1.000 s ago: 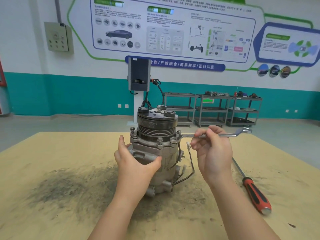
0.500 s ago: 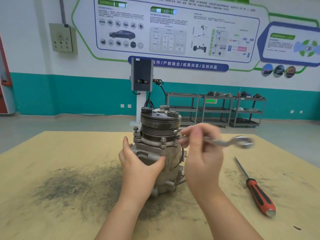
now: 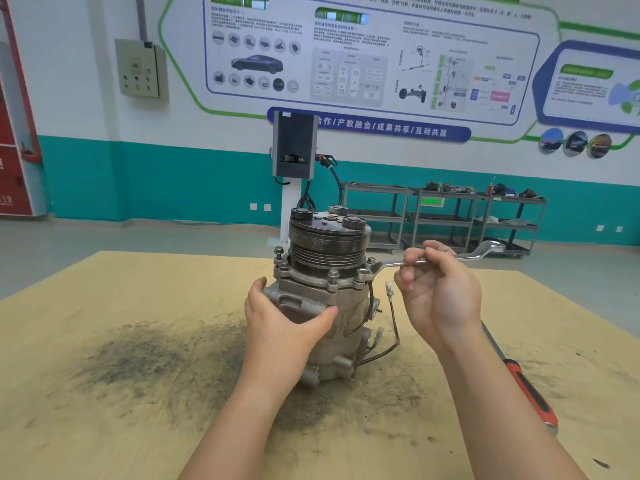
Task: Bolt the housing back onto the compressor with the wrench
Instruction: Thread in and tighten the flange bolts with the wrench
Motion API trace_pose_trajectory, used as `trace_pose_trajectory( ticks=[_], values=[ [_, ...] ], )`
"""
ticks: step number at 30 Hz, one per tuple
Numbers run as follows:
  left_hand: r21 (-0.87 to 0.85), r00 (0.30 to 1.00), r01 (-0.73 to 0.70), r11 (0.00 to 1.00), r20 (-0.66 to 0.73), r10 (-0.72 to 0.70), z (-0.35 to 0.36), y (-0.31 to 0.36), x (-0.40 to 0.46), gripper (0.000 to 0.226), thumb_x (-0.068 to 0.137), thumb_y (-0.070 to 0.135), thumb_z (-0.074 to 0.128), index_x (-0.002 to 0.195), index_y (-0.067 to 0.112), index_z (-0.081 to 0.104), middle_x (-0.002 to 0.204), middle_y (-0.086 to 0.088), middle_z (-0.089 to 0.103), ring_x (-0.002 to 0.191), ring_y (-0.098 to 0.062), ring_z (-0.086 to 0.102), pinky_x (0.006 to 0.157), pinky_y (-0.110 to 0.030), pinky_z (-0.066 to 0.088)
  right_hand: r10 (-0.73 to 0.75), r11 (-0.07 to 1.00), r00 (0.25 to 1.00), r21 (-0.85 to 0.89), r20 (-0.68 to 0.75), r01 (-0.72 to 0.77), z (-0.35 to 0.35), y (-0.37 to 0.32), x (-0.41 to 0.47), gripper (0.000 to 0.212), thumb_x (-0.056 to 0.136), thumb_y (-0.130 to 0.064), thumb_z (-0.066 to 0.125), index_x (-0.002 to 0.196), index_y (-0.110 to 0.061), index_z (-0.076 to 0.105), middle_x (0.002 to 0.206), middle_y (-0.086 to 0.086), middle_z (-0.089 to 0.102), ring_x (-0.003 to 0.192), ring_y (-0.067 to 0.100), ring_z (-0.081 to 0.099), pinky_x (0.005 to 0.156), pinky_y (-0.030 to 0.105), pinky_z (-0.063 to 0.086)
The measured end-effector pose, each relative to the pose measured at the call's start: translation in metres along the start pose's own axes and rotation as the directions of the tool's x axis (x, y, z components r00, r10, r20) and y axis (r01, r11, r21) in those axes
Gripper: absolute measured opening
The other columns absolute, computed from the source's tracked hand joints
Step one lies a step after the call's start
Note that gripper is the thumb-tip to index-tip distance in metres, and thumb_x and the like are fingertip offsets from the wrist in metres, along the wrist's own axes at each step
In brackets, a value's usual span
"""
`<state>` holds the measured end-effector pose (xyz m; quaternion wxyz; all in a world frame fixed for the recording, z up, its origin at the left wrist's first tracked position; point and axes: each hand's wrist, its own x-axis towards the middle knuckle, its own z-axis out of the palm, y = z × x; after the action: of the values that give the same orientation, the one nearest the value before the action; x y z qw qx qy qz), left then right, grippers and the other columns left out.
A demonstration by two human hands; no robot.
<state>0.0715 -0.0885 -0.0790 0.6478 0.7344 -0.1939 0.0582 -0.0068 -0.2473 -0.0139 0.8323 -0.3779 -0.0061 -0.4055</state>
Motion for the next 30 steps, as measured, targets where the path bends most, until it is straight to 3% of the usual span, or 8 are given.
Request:
trace_pose_trajectory(
  ticks=[10,13,18,21,23,25,28,30],
  values=[
    [-0.019,1.0,-0.008,1.0,-0.005,0.008,-0.001,0.002,-0.001,0.112,0.069,0.038,0.088,0.153,0.02,0.017,0.152,0.001,0.032,0.134,-0.019,0.04,0.103,-0.028,0.038,-0.109,0.991,0.994,-0.084,-0.018,0.107,0.003,0.009,-0.002,0.021,0.099,0.003,0.028,0.091,-0.011,0.042,0.059,0.01,0.056,0.042,0.018,0.046,0.043,0.023,0.038],
    [-0.011,1.0,-0.011,1.0,-0.005,0.01,-0.001,0.001,0.0,0.113,0.068,0.038,0.088,0.154,0.018,0.017,0.152,0.0,0.032,0.134,-0.019,0.04,0.105,-0.03,0.039,-0.346,0.923,0.938,-0.183,-0.016,0.338,0.002,0.024,-0.019,0.018,0.099,0.0,0.031,0.093,-0.013,0.043,0.061,0.006,0.061,0.047,0.018,0.051,0.048,0.025,0.042],
    [0.033,0.999,-0.004,0.999,-0.037,0.005,0.001,-0.002,0.001,0.114,0.065,0.041,0.089,0.152,0.017,0.02,0.15,-0.001,0.036,0.135,-0.019,0.04,0.109,-0.037,0.039,-0.699,0.445,0.636,-0.496,0.328,0.746,0.013,0.053,-0.048,0.013,0.1,-0.015,0.041,0.095,-0.02,0.051,0.075,-0.003,0.062,0.064,0.012,0.06,0.061,0.02,0.049],
    [0.064,0.999,0.023,0.998,-0.028,-0.021,0.0,-0.009,0.002,0.097,0.076,0.033,0.081,0.152,0.014,0.023,0.148,-0.006,0.039,0.133,-0.025,0.043,0.104,-0.034,0.039,-0.608,0.134,0.516,-0.562,0.604,0.816,0.019,0.064,-0.058,0.027,0.097,-0.021,0.049,0.082,-0.003,0.063,0.078,0.004,0.062,0.072,0.018,0.059,0.066,0.026,0.05],
    [0.103,1.0,0.013,0.995,-0.002,-0.013,0.0,-0.009,0.002,0.084,0.082,0.034,0.067,0.152,0.009,0.026,0.148,-0.014,0.042,0.13,-0.033,0.048,0.104,-0.035,0.04,-0.532,0.077,0.513,-0.565,0.674,0.822,0.025,0.062,-0.059,0.027,0.094,-0.021,0.054,0.081,-0.001,0.065,0.077,0.004,0.062,0.073,0.017,0.057,0.068,0.024,0.047],
    [0.063,1.0,0.018,0.998,-0.009,-0.017,0.0,-0.007,0.002,0.101,0.07,0.044,0.079,0.152,0.016,0.026,0.149,-0.007,0.04,0.129,-0.028,0.05,0.106,-0.042,0.044,-0.557,0.169,0.56,-0.577,0.613,0.799,0.029,0.051,-0.057,0.023,0.095,-0.02,0.05,0.086,-0.004,0.063,0.078,0.001,0.061,0.072,0.012,0.056,0.069,0.016,0.043],
    [0.037,0.999,0.017,0.999,-0.027,-0.016,0.0,-0.005,0.002,0.116,0.062,0.045,0.089,0.153,0.028,0.019,0.152,0.001,0.034,0.134,-0.021,0.045,0.107,-0.038,0.043,-0.569,0.616,0.781,-0.494,0.26,0.613,0.029,0.024,-0.047,0.016,0.1,-0.019,0.038,0.092,-0.018,0.052,0.073,-0.001,0.065,0.059,0.008,0.057,0.058,0.016,0.044],
    [0.023,1.0,0.01,1.0,-0.023,-0.009,0.0,-0.006,0.001,0.117,0.063,0.046,0.089,0.153,0.028,0.017,0.154,0.002,0.032,0.136,-0.021,0.043,0.107,-0.037,0.042,-0.425,0.851,0.904,-0.319,0.048,0.417,0.024,0.011,-0.035,0.018,0.103,-0.009,0.033,0.093,-0.017,0.046,0.067,0.002,0.067,0.05,0.012,0.055,0.05,0.02,0.043]
  ],
)
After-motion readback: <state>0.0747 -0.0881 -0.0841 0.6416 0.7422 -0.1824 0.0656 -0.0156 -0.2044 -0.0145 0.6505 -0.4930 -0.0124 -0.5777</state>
